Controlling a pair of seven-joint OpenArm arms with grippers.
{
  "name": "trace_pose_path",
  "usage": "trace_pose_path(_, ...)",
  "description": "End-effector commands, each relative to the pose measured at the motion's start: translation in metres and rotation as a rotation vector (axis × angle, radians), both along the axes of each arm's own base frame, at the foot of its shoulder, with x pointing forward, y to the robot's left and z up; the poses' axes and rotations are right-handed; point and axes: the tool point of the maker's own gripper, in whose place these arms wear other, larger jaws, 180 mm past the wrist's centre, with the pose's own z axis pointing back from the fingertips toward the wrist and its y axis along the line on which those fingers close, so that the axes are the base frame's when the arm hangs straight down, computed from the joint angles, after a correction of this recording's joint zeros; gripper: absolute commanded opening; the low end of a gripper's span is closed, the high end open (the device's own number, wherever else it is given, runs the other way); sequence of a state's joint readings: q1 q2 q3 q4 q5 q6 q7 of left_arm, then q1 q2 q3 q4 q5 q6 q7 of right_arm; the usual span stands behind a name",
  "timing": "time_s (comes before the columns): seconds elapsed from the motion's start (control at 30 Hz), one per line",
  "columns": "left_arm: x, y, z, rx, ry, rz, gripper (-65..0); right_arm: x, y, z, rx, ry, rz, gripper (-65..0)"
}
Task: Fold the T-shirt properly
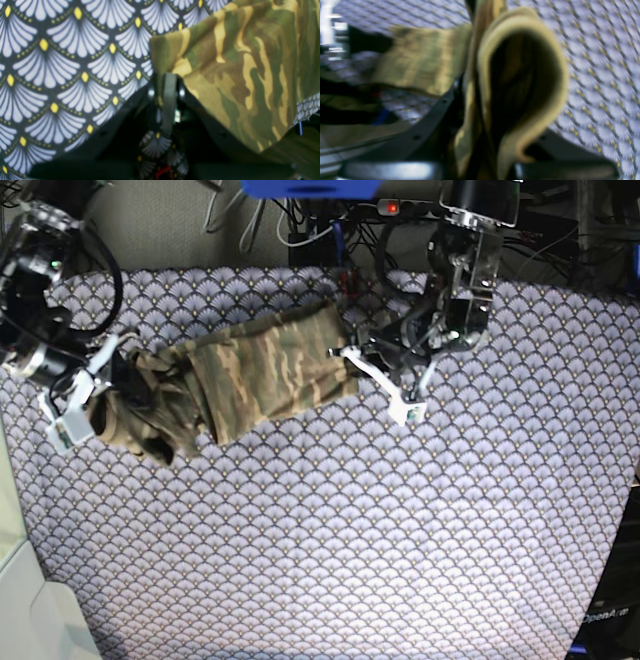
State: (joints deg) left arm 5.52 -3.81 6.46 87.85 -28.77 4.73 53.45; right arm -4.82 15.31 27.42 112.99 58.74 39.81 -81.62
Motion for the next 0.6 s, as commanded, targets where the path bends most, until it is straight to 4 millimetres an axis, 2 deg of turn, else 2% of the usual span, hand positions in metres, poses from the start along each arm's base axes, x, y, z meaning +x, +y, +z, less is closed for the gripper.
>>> trace_pose_path(0.0, -0.008, 0.002, -0.007, 0.025, 0.041, -0.005, -64.7, 0.006, 0.004, 0.019, 0.025, -0.070, 0.023, -64.0)
trace_pose_path(0.1, -0.005, 0.002, -0.006, 0.025, 0.034, -0.001, -64.7, 0.005, 0.007, 0.026, 0.057, -0.088, 0.052, -64.0)
trace_pose_path(0.2, 0.009, 0.003, 0.002, 0.028, 0.003, 0.000, -64.7, 0.003, 0.012, 0.028, 0.085, -0.092, 0.065, -64.0)
trace_pose_path(0.57, 0.020, -0.011, -0.006, 0.005, 0.030, 0.005, -64.7, -0.004, 0.063, 0.024, 0.196, -0.067, 0.190, -64.0)
